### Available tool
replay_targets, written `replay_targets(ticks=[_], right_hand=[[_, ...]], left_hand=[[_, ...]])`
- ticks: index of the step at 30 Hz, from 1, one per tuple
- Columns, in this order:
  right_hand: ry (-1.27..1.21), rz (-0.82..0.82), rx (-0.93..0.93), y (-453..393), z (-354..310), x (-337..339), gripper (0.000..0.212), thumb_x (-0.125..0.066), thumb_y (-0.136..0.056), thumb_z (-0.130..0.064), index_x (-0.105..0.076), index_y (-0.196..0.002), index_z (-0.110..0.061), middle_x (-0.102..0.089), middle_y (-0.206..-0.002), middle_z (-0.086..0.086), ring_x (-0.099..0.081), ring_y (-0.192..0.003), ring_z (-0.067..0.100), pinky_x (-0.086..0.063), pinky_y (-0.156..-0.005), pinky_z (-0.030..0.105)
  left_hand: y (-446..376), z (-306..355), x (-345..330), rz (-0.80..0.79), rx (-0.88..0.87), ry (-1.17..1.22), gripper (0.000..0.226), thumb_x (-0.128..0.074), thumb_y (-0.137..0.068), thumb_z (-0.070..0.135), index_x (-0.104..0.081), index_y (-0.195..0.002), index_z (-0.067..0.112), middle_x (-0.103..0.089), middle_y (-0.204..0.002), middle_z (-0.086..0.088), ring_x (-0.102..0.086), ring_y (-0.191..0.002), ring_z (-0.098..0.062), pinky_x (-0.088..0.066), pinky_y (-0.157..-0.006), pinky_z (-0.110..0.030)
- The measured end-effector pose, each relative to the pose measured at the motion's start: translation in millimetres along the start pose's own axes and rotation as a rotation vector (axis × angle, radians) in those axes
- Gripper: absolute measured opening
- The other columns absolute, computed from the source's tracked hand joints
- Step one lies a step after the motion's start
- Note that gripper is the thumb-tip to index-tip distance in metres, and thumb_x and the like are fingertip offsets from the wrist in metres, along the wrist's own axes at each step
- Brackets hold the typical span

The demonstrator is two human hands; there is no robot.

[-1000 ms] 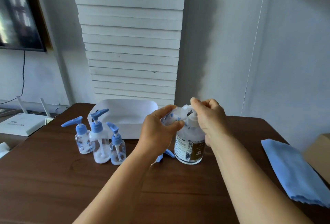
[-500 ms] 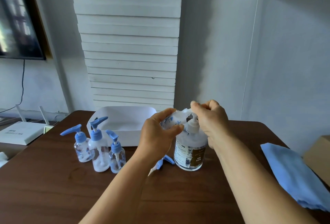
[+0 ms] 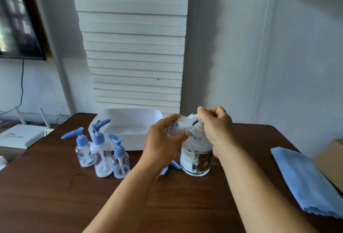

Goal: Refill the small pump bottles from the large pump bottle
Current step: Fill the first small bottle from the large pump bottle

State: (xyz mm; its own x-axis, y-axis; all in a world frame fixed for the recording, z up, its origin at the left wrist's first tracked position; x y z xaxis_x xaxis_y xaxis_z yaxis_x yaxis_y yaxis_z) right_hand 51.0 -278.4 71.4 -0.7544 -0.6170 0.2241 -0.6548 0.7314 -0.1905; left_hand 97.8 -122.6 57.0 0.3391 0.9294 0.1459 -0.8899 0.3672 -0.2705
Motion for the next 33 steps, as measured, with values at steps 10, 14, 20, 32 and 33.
replay_targets(ticks=[10,14,20,32,33], right_hand=[[0.053,0.016,0.026,-3.3,-6.7,3.5,0.032,-0.057,-0.086,-0.043,-0.041,-0.068,-0.021,-0.05,-0.068,-0.004,-0.047,-0.069,0.015,-0.039,-0.067,0.034],[0.048,0.003,0.013,1.2,2.6,-0.8,0.033,-0.057,-0.086,-0.044,-0.041,-0.068,-0.021,-0.051,-0.068,-0.004,-0.048,-0.069,0.016,-0.039,-0.067,0.034],[0.058,-0.002,0.028,-6.5,-9.1,5.5,0.033,-0.058,-0.086,-0.042,-0.041,-0.067,-0.021,-0.05,-0.067,-0.004,-0.047,-0.069,0.015,-0.038,-0.062,0.03],[-0.01,-0.008,0.024,-3.2,-8.7,5.1,0.029,-0.058,-0.087,-0.039,-0.045,-0.072,-0.019,-0.053,-0.071,-0.002,-0.049,-0.068,0.013,-0.036,-0.055,0.026],[-0.016,-0.006,0.022,-3.1,-6.0,3.6,0.029,-0.058,-0.087,-0.04,-0.045,-0.071,-0.019,-0.053,-0.071,-0.003,-0.049,-0.069,0.014,-0.037,-0.056,0.026]], left_hand=[[-3.1,4.4,1.6,0.002,-0.029,-0.027,0.045,-0.075,-0.076,0.014,-0.062,-0.118,0.024,-0.068,-0.101,0.009,-0.063,-0.081,0.002,-0.045,-0.065,-0.002],[1.5,-3.0,0.4,-0.001,0.009,0.0,0.046,-0.074,-0.077,0.011,-0.061,-0.119,0.021,-0.065,-0.097,0.016,-0.062,-0.083,0.005,-0.045,-0.064,-0.001],[-1.5,9.9,1.6,0.003,-0.042,-0.051,0.045,-0.074,-0.077,0.013,-0.061,-0.118,0.024,-0.063,-0.093,0.018,-0.06,-0.074,0.008,-0.043,-0.06,0.001],[-0.4,9.3,0.9,-0.013,-0.02,-0.019,0.044,-0.074,-0.078,0.012,-0.061,-0.119,0.024,-0.065,-0.094,0.015,-0.06,-0.073,0.007,-0.043,-0.059,0.0],[-0.4,7.5,0.4,-0.014,-0.014,-0.007,0.044,-0.074,-0.078,0.012,-0.061,-0.118,0.024,-0.065,-0.094,0.015,-0.061,-0.073,0.007,-0.044,-0.06,-0.001]])
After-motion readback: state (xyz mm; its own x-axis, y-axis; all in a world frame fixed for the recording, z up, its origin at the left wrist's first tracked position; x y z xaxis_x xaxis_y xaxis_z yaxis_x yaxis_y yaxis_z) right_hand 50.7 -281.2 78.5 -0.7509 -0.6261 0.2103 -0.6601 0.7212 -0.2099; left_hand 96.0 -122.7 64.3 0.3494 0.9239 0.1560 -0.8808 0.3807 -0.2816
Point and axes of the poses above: each hand's wrist, its own y-axis away from the middle knuckle, its own x-axis out of the back of the hand, z = x × y, the point moved 7 cm from there along -y, towards the middle knuckle
